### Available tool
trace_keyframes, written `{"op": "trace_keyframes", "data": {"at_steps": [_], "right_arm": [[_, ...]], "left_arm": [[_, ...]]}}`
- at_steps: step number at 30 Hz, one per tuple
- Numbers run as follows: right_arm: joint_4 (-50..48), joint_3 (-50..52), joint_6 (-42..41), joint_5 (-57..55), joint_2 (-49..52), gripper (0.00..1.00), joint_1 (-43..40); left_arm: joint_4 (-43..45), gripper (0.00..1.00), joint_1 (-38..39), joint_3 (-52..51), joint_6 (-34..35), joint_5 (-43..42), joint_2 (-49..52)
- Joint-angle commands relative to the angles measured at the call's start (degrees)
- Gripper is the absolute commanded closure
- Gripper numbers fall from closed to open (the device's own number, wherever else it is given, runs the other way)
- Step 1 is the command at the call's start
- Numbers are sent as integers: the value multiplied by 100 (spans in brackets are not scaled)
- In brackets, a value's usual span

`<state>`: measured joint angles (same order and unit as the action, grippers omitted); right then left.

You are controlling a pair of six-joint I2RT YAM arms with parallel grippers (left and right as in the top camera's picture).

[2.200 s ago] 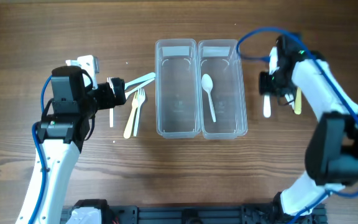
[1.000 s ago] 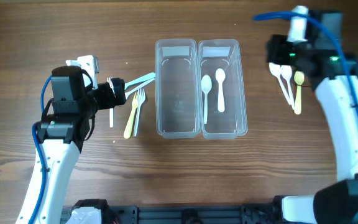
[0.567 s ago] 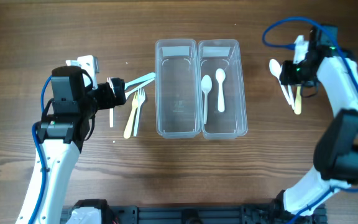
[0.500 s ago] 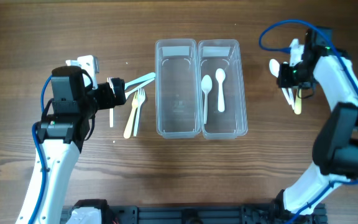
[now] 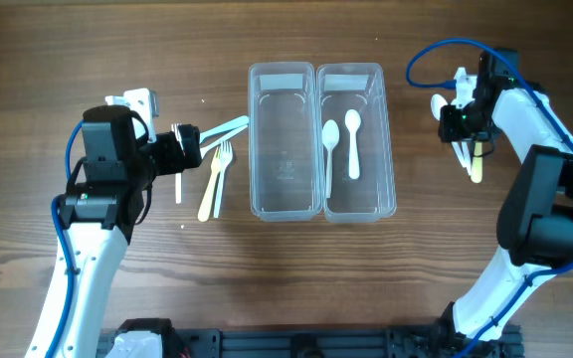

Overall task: Pack container
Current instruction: 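Return the right gripper to the spoons and grasp white spoons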

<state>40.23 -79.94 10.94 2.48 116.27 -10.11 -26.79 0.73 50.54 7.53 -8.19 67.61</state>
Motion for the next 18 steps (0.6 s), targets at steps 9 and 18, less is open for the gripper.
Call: {"op": "trace_keyframes", "data": {"at_steps": [9, 18], "right_arm": [[-380, 184, 105, 118, 55, 55, 17], [-490, 393, 87, 118, 55, 56, 17]], "left_arm": [[13, 0, -26, 122, -133, 33, 13], [13, 0, -26, 122, -133, 33, 13]]}}
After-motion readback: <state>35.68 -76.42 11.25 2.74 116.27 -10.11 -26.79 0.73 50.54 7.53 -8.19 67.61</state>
